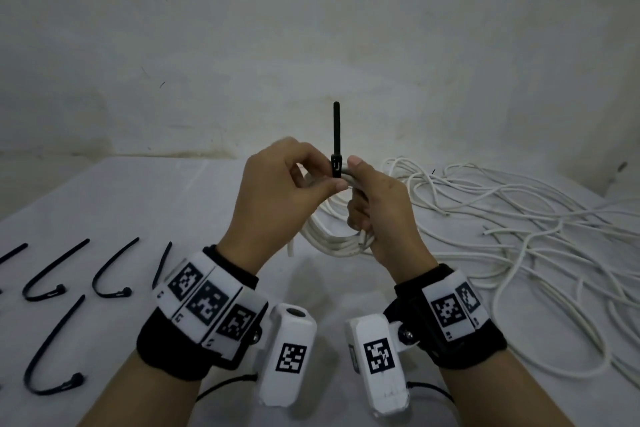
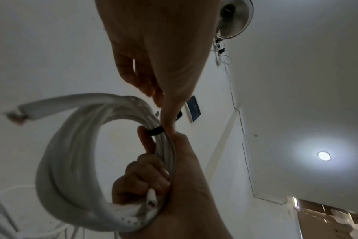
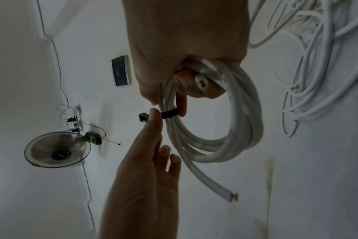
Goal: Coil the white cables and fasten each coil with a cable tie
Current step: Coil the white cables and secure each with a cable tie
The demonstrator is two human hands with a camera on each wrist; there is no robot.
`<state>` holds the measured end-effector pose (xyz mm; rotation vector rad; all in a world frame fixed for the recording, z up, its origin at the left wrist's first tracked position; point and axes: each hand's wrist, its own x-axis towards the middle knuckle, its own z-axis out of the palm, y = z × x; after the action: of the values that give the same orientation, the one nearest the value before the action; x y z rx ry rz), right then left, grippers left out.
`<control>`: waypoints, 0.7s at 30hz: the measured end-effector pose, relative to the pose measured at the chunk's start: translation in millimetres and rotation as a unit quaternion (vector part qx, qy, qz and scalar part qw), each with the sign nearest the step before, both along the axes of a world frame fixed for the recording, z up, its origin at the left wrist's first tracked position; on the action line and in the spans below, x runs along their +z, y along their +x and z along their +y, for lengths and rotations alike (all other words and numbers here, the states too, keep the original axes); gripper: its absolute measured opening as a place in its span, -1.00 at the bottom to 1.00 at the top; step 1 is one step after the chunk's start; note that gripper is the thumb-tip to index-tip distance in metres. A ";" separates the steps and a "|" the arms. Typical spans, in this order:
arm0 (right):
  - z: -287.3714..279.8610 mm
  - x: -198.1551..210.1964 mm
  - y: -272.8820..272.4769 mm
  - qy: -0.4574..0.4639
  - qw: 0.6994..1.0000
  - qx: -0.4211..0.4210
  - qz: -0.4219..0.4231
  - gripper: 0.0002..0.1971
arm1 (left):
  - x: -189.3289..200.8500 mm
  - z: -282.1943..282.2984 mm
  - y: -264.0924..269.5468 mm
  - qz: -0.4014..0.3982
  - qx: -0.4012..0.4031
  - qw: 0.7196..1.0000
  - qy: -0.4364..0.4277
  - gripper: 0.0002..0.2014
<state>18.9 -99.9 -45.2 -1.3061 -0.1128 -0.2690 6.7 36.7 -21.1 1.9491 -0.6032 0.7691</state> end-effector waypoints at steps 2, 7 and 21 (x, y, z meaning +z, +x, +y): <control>-1.1 0.8 -0.9 0.001 1.000 -0.003 -0.012 -0.73 | -5.0 -0.8 7.6 0.005 0.005 1.000 -0.011 -0.67; 0.7 -1.5 -2.4 0.006 0.999 -0.006 -0.035 -0.74 | -16.0 -7.1 17.0 0.147 -0.087 0.985 -0.037 -0.58; -2.0 -8.6 3.1 -0.027 0.998 0.055 0.006 -0.74 | -35.8 -6.4 18.9 0.133 -0.159 0.955 -0.213 -0.85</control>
<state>22.0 -101.9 -53.7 -1.3507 -0.1826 -0.1655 25.6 30.3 -56.8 1.4766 -0.5194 0.3834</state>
